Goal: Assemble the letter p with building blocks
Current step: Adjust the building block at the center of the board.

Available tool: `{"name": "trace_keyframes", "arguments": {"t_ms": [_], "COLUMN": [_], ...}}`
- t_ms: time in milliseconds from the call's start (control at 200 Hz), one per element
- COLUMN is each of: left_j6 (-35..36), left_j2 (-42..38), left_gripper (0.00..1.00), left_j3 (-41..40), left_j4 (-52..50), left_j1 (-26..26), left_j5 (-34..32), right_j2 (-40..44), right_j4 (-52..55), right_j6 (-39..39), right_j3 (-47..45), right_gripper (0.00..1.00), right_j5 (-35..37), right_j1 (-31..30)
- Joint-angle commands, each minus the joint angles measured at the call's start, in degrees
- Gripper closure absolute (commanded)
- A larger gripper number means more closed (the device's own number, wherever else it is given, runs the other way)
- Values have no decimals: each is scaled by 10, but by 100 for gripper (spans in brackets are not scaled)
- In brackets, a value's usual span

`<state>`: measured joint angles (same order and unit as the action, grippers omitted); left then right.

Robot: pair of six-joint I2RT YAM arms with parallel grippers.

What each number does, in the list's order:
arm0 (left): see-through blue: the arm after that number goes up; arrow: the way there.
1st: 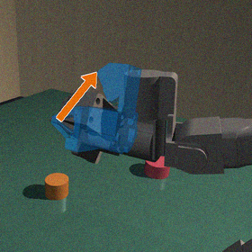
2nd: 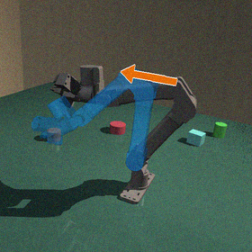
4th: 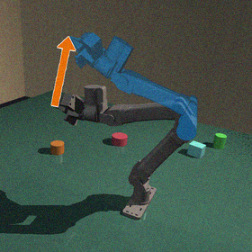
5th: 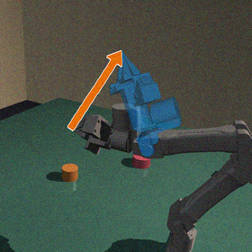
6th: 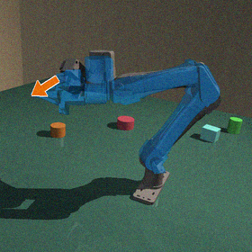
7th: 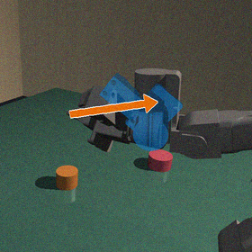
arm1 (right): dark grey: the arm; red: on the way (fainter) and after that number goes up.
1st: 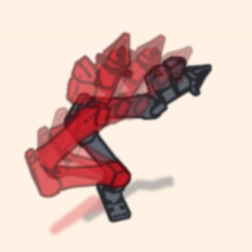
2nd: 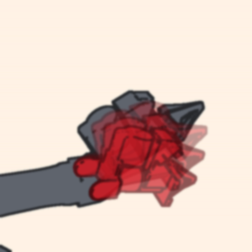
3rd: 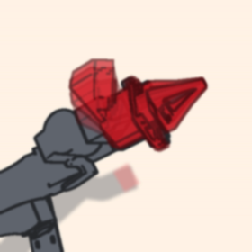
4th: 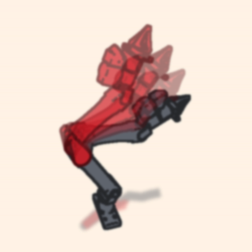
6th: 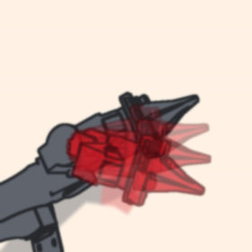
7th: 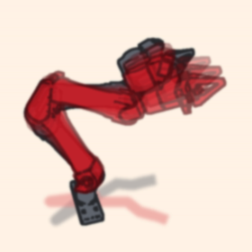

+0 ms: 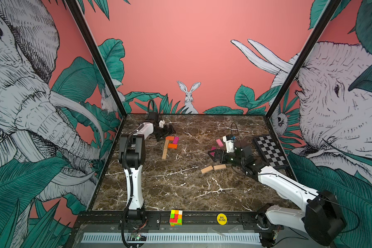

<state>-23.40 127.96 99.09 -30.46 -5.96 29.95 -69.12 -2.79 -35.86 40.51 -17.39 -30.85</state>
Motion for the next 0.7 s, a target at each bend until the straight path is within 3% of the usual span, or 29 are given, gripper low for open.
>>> {"name": "trace_keyframes", "arguments": {"t_ms": [0,225,455,690], "left_j6": [-4,-3,-7,-6], "left_j2": [6,6,6,8], "left_gripper": [1,1,1,1], "left_j3": [9,12,22,18], "left_j4": [-12,-14,-19,-21], "left_j1": [-2,-2,-2,2], "left_j5": [4,6,9,8], "right_j2": [-9,-83,-284,-447], "right_j4": [-27,-61,-134,-224], "right_j6": [-6,-43,-123,-208], "right_j3": [6,52,169,275], "right_gripper": [2,2,2,2], "right_j5": [0,14,-62,-92], "right_j1": [3,2,-7,-24]}}
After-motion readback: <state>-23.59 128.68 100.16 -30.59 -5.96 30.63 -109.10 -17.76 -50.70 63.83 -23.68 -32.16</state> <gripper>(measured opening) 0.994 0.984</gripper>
